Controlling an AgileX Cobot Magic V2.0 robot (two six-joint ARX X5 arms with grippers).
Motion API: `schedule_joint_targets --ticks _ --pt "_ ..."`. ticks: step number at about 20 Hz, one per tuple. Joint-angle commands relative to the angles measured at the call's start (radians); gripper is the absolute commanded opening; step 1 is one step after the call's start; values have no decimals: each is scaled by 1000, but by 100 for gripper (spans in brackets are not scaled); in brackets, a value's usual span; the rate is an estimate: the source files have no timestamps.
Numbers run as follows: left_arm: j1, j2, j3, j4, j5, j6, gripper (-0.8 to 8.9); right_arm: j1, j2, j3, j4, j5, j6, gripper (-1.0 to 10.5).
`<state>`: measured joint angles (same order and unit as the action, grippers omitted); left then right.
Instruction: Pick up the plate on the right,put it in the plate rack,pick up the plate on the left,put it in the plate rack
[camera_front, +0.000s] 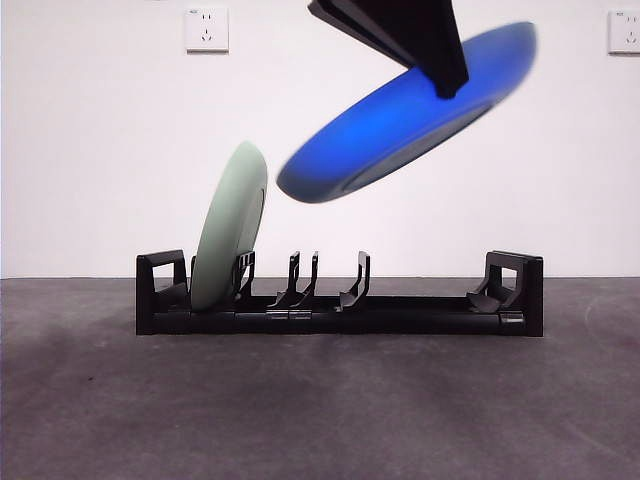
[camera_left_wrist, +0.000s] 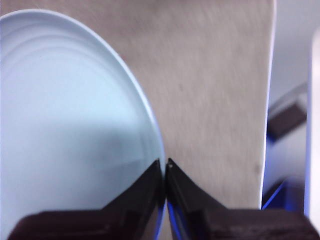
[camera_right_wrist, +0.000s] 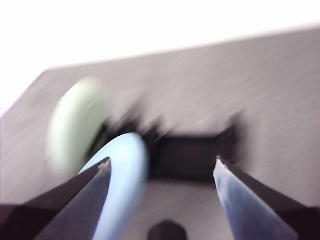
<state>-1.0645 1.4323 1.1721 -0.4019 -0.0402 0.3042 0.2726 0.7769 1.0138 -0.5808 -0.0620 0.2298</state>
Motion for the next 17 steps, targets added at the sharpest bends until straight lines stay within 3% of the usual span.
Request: schedule_joint_targets --ticks 1,5,10,17 --pt "77 8 -6 109 110 -113 -9 -3 -42 2 6 91 -29 345" --pt "209 8 -6 314 214 -271 -9 -3 -77 2 -20 174 -67 344" --pt "325 10 -6 504 373 -417 -9 -3 -76 2 -39 176 -67 344" --pt "459 55 -6 686 483 -609 -9 -3 -51 2 -38 174 -67 343"
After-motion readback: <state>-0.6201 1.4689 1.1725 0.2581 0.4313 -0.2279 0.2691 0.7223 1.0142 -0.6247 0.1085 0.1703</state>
